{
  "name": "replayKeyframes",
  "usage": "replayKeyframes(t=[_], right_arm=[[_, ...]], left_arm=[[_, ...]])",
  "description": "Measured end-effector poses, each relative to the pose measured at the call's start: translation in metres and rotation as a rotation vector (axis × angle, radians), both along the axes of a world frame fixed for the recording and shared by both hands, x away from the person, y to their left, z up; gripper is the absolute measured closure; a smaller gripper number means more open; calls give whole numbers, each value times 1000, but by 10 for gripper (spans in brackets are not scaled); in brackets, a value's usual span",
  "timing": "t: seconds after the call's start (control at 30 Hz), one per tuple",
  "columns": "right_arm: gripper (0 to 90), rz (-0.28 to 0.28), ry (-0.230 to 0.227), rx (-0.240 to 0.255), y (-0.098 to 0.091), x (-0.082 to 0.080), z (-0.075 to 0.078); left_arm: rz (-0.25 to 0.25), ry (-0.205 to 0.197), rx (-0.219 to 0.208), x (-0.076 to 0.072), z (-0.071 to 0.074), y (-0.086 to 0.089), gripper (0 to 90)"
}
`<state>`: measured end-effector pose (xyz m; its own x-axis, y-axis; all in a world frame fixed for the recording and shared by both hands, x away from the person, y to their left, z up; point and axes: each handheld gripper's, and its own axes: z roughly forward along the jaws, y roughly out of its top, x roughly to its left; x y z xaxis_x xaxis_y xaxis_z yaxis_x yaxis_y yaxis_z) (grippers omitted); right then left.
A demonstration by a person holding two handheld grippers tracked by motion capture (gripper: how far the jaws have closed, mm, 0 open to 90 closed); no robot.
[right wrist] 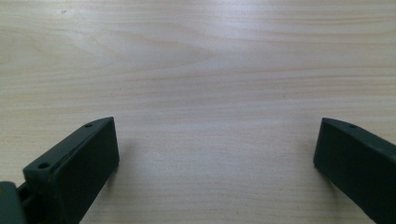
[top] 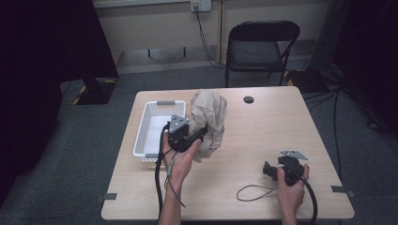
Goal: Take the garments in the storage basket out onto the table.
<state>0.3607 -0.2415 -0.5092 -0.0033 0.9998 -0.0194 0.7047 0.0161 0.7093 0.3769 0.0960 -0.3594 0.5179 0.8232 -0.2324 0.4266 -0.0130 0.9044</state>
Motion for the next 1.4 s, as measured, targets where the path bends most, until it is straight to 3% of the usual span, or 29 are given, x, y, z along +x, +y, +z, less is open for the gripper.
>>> replayKeyframes(t=[0.3, 0.6, 1.13, 1.4], right_arm=[[0, 0, 0, -1, 0, 0, 0], [0, 0, -1, -1, 0, 0, 0], [0, 0, 0, -1, 0, 0, 0], [0, 0, -1, -1, 0, 0, 0]], left_arm=[[-48, 8, 6, 9, -4, -19, 732], [-73, 42, 10, 20, -15, -35, 732], [-80, 97, 24, 40, -35, -56, 731], [-79, 125, 29, 51, -40, -58, 731]])
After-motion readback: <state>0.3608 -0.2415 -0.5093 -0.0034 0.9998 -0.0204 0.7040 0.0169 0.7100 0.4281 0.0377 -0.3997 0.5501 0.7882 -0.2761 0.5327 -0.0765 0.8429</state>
